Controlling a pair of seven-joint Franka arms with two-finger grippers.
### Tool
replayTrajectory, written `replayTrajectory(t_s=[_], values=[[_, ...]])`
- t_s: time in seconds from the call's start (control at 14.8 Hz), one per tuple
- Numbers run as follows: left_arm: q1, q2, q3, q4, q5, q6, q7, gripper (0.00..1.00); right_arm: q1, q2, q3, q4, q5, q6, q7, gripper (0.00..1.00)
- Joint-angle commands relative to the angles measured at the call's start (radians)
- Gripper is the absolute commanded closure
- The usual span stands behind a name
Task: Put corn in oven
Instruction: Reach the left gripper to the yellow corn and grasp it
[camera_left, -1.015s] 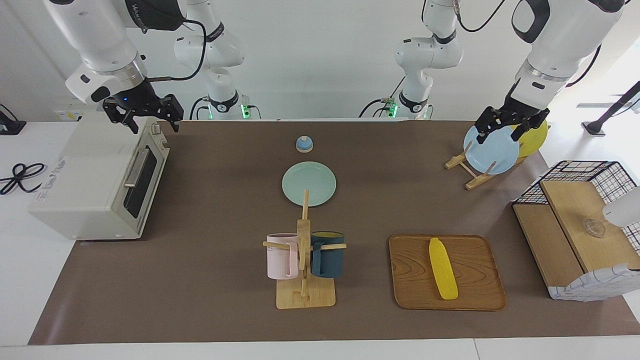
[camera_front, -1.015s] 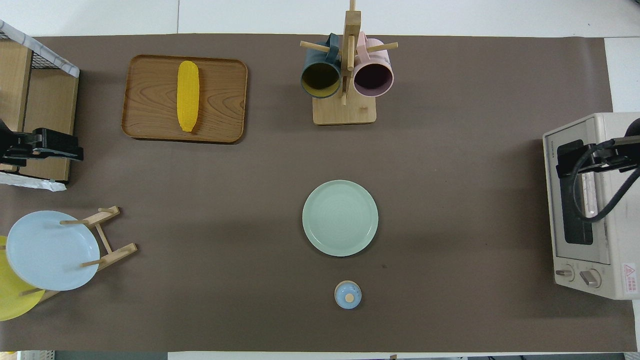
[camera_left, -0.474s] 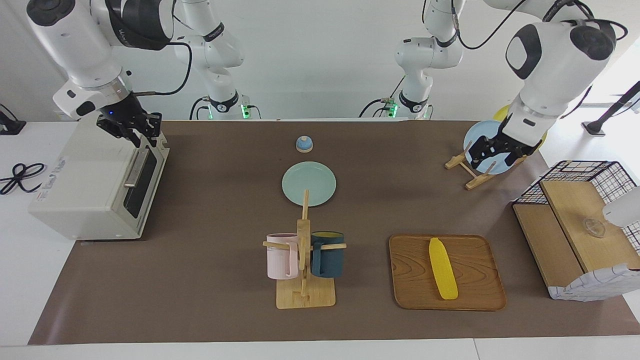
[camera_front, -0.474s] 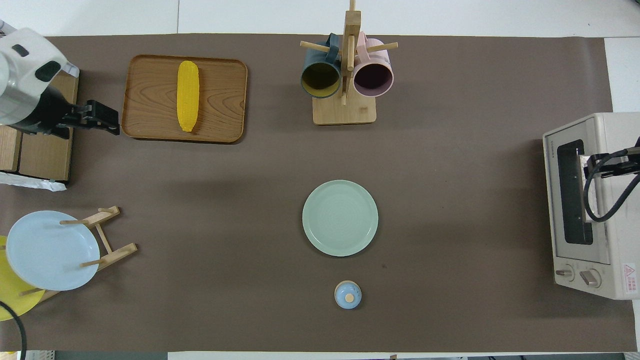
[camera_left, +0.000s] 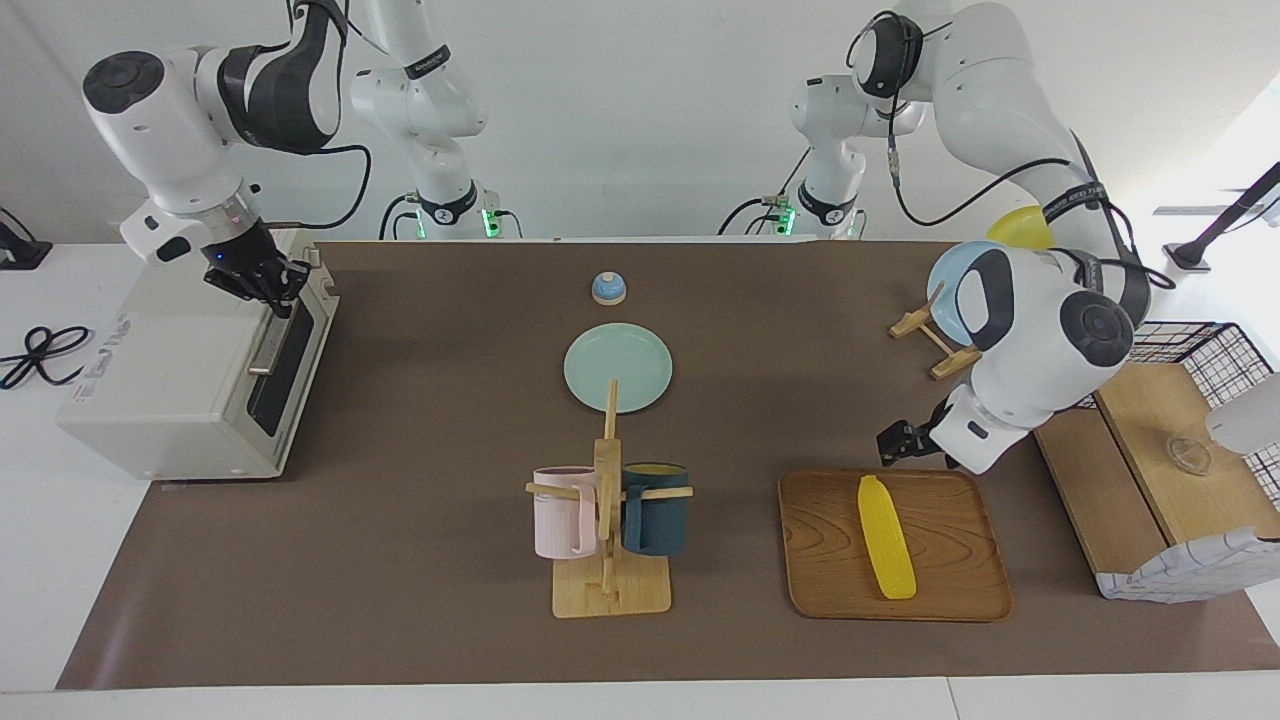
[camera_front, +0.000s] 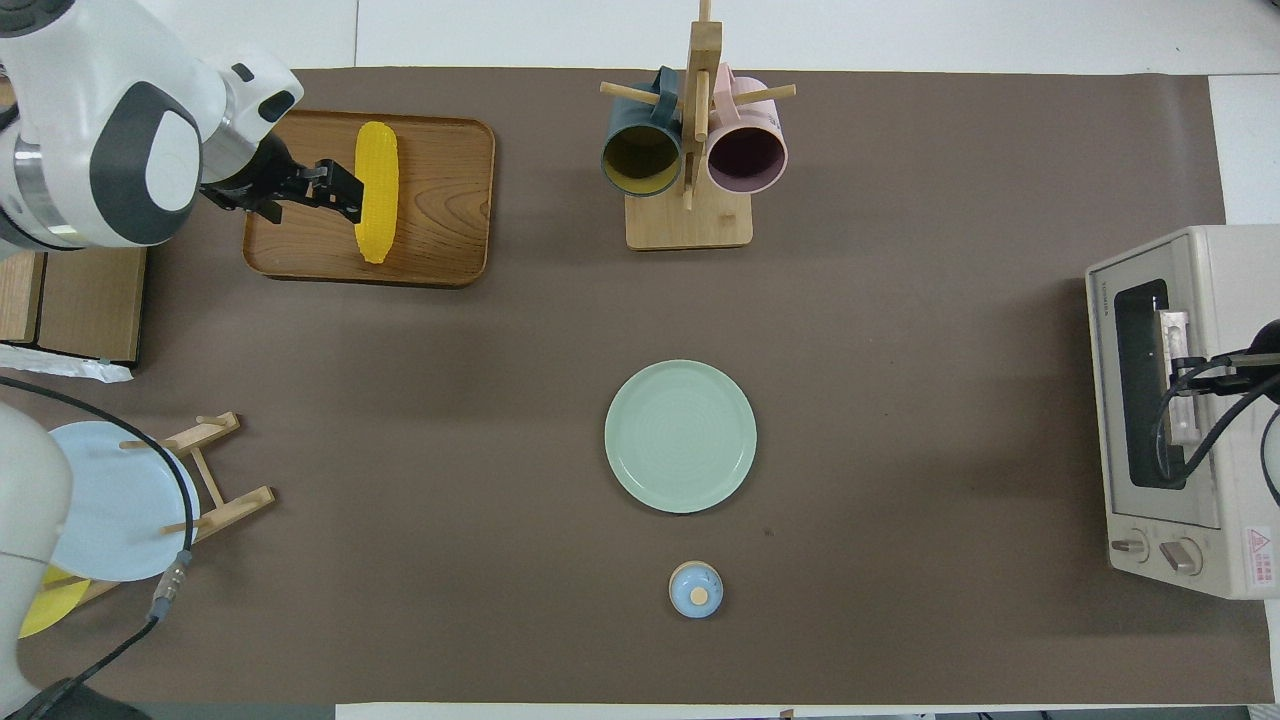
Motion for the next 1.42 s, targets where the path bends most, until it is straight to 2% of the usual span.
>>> replayTrajectory(t_s=[0.0,0.27,0.47,0.68,0.88,1.15,1.29,1.35], values=[[0.008,0.102,-0.001,0.124,-0.04,0.047,0.018,0.0,-0.043,0.006,0.007,-0.032,-0.001,0.054,-0.059,1.0],[0.002,0.171,0.011,0.174,-0.024,0.095,0.02,0.0,-0.055,0.024,0.007,-0.032,-0.004,0.056,-0.064,1.0],[-0.001,0.181,0.003,0.176,0.044,0.162,0.021,0.0,-0.063,0.026,0.007,-0.033,-0.017,0.056,-0.065,1.0],[-0.002,0.191,0.005,0.167,0.057,0.225,0.027,0.0,-0.068,0.03,0.009,-0.039,-0.017,0.057,-0.062,1.0],[-0.015,0.202,0.0,0.13,0.069,0.256,0.027,0.0,-0.058,0.039,0.009,-0.048,-0.017,0.059,-0.058,1.0],[-0.016,0.202,0.0,0.104,0.023,0.267,0.026,0.0,-0.049,0.053,0.01,-0.047,-0.014,0.091,-0.053,1.0],[-0.019,0.198,0.0,0.067,0.025,0.338,0.026,0.0,-0.032,0.061,0.01,-0.047,-0.014,0.106,-0.052,1.0],[-0.021,0.196,0.002,0.043,0.025,0.366,0.026,0.06,-0.029,0.062,0.01,-0.047,-0.014,0.111,-0.041,1.0]])
